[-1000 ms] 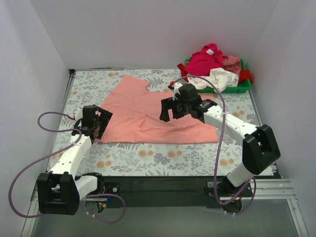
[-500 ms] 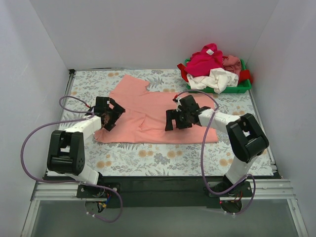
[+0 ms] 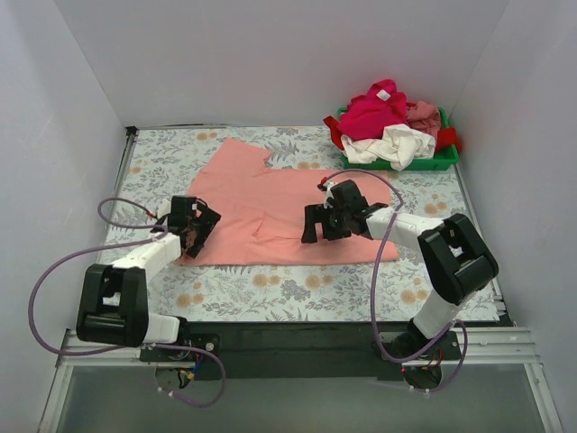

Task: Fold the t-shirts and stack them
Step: Fold the tshirt

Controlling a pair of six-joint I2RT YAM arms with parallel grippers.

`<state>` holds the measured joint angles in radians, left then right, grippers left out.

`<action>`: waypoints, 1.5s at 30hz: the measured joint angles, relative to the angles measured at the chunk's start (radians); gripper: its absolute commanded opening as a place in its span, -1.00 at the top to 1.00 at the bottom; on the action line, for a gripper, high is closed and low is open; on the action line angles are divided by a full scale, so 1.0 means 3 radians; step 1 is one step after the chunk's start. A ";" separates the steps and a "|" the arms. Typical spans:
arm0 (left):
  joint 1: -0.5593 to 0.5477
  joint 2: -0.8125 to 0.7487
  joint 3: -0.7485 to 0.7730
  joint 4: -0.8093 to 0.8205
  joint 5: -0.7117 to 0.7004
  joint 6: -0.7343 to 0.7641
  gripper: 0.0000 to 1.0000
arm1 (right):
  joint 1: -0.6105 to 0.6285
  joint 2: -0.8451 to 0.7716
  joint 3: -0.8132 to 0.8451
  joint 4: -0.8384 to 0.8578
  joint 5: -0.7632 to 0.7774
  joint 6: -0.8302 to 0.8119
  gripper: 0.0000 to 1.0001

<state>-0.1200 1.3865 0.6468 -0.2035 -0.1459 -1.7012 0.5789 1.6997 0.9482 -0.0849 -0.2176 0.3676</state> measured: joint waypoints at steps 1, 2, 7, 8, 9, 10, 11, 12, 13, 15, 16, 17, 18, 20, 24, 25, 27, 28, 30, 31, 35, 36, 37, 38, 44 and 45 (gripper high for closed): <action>0.0000 -0.0071 -0.0051 -0.0036 -0.0025 -0.0033 -0.96 | 0.0024 -0.0064 -0.0085 0.0041 0.0000 0.0004 -0.97; 0.0000 -0.0189 -0.0136 -0.0093 -0.0078 -0.0093 -0.96 | 0.0057 -0.0128 -0.0174 0.0088 -0.0004 0.0011 -0.97; 0.0000 -0.0832 -0.0458 -0.0528 -0.0343 -0.0343 -0.96 | 0.0276 -0.0417 -0.0516 0.0202 -0.0011 0.0109 -0.97; 0.0000 -0.0970 -0.0509 -0.0632 -0.0394 -0.0397 -0.96 | 0.0320 -0.0472 -0.0572 0.0207 -0.0006 0.0140 -0.97; 0.0000 -0.1086 -0.0546 -0.0734 -0.0444 -0.0445 -0.96 | 0.0361 -0.0524 -0.0629 0.0221 -0.0001 0.0169 -0.97; 0.0000 -0.1219 -0.0580 -0.0871 -0.0502 -0.0504 -0.96 | 0.0404 -0.0580 -0.0682 0.0221 0.0003 0.0196 -0.97; 0.0000 -0.1308 -0.0599 -0.0958 -0.0537 -0.0542 -0.96 | 0.0439 -0.0632 -0.0732 0.0220 0.0009 0.0226 -0.97; 0.0001 -0.1410 -0.0610 -0.1077 -0.0584 -0.0586 -0.96 | 0.0472 -0.0680 -0.0778 0.0220 0.0017 0.0251 -0.97; 0.0001 -0.1500 -0.0614 -0.1176 -0.0627 -0.0628 -0.96 | 0.0502 -0.0722 -0.0814 0.0217 0.0020 0.0266 -0.97; 0.0001 -0.1673 -0.0617 -0.1330 -0.0696 -0.0692 -0.96 | 0.0544 -0.0777 -0.0862 0.0214 0.0019 0.0286 -0.97; 0.0001 -0.1755 -0.0617 -0.1395 -0.0716 -0.0715 -0.96 | 0.0554 -0.0793 -0.0870 0.0201 0.0018 0.0298 -0.97; 0.0001 -0.1830 -0.0617 -0.1445 -0.0729 -0.0730 -0.97 | 0.0562 -0.0804 -0.0876 0.0193 0.0018 0.0304 -0.97; 0.0001 -0.1888 -0.0617 -0.1485 -0.0738 -0.0740 -0.96 | 0.0565 -0.0814 -0.0881 0.0187 0.0018 0.0312 -0.97; 0.0001 -0.1977 -0.0609 -0.1546 -0.0746 -0.0746 -0.96 | 0.0566 -0.0842 -0.0880 0.0148 0.0018 0.0309 -0.97; 0.0001 -0.1981 -0.0504 -0.1514 -0.0720 -0.0682 -0.96 | 0.0566 -0.0933 -0.0834 -0.0004 0.0036 0.0282 -0.97; 0.0001 -0.1939 -0.0463 -0.1461 -0.0689 -0.0652 -0.96 | 0.0565 -0.0958 -0.0793 -0.0050 0.0055 0.0268 -0.97; 0.0004 -0.1801 -0.0385 -0.1268 -0.0585 -0.0566 -0.96 | 0.0563 -0.1006 -0.0704 -0.0113 0.0116 0.0243 -0.97; 0.0004 -0.1673 -0.0327 -0.1152 -0.0512 -0.0518 -0.96 | 0.0557 -0.1036 -0.0657 -0.0134 0.0144 0.0235 -0.97; 0.0004 -0.1291 -0.0160 -0.0896 -0.0331 -0.0420 -0.96 | 0.0530 -0.1106 -0.0594 -0.0153 0.0205 0.0217 -0.97; 0.0004 -0.1127 -0.0080 -0.0814 -0.0271 -0.0385 -0.97 | 0.0502 -0.1150 -0.0582 -0.0158 0.0229 0.0210 -0.97; 0.0004 -0.0355 0.0224 -0.0490 -0.0032 -0.0258 -0.96 | 0.0287 -0.1339 -0.0594 -0.0259 0.0305 0.0195 -0.97; 0.0003 -0.0201 0.0253 -0.0432 0.0004 -0.0237 -0.96 | 0.0206 -0.1392 -0.0609 -0.0284 0.0310 0.0192 -0.97; 0.0003 -0.0094 0.0259 -0.0397 0.0018 -0.0226 -0.97 | 0.0137 -0.1455 -0.0637 -0.0300 0.0323 0.0184 -0.97; 0.0003 -0.0015 0.0257 -0.0390 0.0018 -0.0223 -0.96 | 0.0069 -0.1514 -0.0661 -0.0336 0.0336 0.0178 -0.97; 0.0004 -0.0058 0.0050 -0.0365 -0.0118 -0.0231 -0.96 | -0.0312 -0.1760 -0.0764 -0.0509 0.0383 0.0132 -0.97; 0.0003 -0.0109 0.0008 -0.0361 -0.0153 -0.0235 -0.96 | -0.0362 -0.1776 -0.0773 -0.0514 0.0385 0.0126 -0.97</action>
<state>-0.1192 1.3537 0.6491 -0.3119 -0.1917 -1.7718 0.4702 1.1667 0.7162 -0.2390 -0.1020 0.4053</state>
